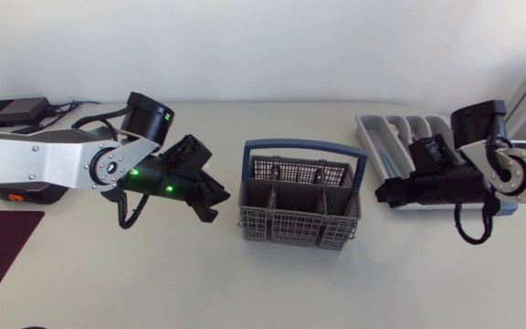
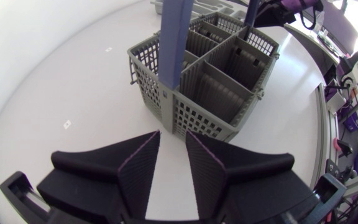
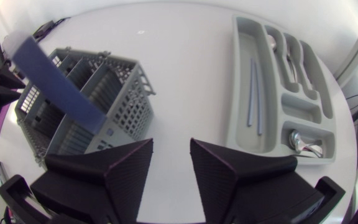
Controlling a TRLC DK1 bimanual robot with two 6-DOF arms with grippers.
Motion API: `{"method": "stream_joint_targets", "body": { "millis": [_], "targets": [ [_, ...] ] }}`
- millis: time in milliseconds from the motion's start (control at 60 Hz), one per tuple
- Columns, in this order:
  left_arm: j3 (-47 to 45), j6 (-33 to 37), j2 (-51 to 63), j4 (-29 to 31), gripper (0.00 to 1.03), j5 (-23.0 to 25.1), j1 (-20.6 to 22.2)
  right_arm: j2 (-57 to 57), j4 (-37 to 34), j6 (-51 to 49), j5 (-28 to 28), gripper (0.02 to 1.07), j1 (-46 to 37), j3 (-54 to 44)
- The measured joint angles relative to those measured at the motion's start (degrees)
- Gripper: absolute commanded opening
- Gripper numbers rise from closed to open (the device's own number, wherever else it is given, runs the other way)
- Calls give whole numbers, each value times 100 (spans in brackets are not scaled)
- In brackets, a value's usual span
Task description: Unload the cutlery basket into the drawer organizer.
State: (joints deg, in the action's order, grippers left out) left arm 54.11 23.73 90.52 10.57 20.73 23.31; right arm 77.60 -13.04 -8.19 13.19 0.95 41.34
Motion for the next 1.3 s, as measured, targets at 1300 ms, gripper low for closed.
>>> {"method": "stream_joint_targets", "body": {
  "millis": [1300],
  "targets": [
    [81, 13, 291, 7, 20, -9, -457, 1985, 107, 826, -732, 8, 1862, 1670]
  ]
}}
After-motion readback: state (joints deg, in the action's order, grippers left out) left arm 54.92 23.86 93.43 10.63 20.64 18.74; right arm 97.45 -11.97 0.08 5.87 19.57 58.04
